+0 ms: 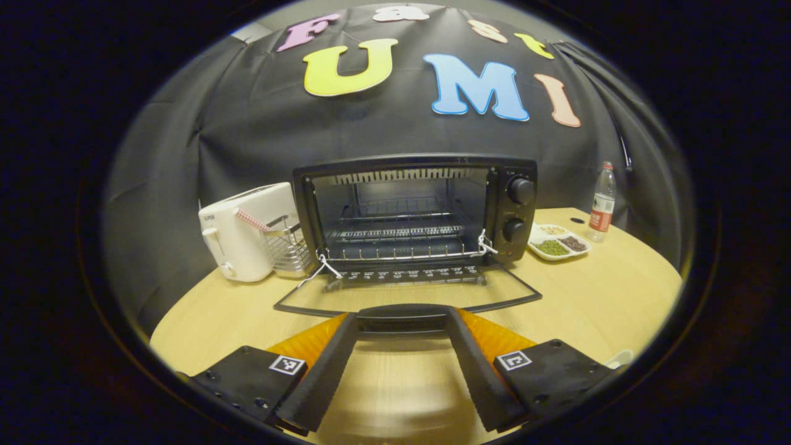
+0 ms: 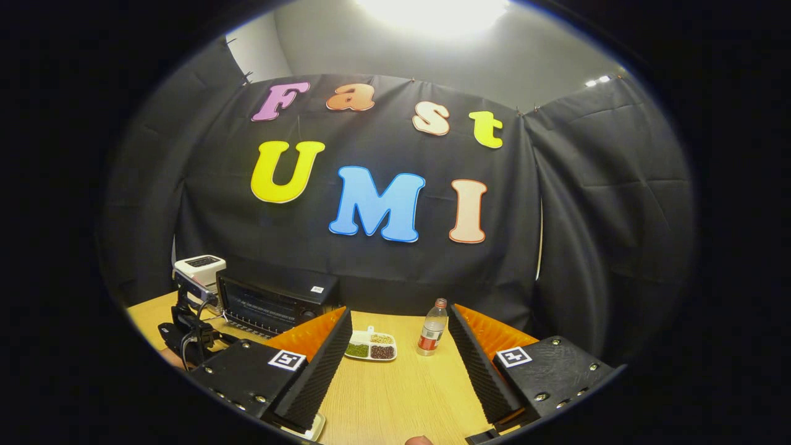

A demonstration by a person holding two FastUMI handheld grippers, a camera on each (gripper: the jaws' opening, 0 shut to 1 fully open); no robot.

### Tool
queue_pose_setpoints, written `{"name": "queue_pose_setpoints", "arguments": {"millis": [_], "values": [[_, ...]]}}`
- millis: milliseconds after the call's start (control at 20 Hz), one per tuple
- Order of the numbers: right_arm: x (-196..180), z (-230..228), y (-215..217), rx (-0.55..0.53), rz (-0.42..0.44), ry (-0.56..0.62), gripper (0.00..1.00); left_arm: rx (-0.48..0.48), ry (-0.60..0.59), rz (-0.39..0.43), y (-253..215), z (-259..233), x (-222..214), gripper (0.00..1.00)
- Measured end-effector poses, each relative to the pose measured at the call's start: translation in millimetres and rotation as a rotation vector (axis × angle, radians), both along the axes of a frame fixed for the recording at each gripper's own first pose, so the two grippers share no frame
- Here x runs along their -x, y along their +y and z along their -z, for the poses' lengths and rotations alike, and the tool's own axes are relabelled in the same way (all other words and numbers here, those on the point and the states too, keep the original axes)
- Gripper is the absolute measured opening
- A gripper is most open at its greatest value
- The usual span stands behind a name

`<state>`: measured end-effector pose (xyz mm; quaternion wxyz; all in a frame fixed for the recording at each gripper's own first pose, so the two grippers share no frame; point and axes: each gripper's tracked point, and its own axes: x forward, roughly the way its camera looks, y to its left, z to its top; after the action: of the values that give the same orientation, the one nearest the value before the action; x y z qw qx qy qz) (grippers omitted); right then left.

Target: Open the electric oven with the left hand, put the food in, and close the electric oven.

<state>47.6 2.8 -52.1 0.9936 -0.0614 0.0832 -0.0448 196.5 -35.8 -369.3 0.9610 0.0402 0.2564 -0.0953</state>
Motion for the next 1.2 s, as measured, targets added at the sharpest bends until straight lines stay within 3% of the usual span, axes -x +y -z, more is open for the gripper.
{"name": "queue_pose_setpoints", "arguments": {"millis": [100,250,450,500,650,750,850,1200], "values": [[2,0,4,-0.006,-0.017,0.001,0.96,-0.003,0.007,-0.008,3,2,1,1.00],[3,2,10,-0.023,-0.046,0.008,0.96,0.003,-0.003,-0.023,7,-9,5,0.97],[4,11,18,-0.079,-0.095,0.031,0.96,0.022,-0.081,-0.048,16,-58,14,1.00],[3,18,20,-0.095,-0.107,0.052,0.97,0.031,-0.107,-0.054,16,-73,17,0.97],[2,35,30,-0.158,-0.159,0.109,0.96,0.044,-0.206,-0.067,21,-134,25,1.00],[3,48,40,-0.199,-0.196,0.153,0.96,0.055,-0.264,-0.078,27,-168,36,0.91],[5,67,49,-0.235,-0.228,0.218,0.97,0.064,-0.313,-0.089,35,-202,47,1.00],[23,129,80,-0.361,-0.331,0.447,0.98,0.037,-0.450,-0.120,65,-282,83,1.00]]}}
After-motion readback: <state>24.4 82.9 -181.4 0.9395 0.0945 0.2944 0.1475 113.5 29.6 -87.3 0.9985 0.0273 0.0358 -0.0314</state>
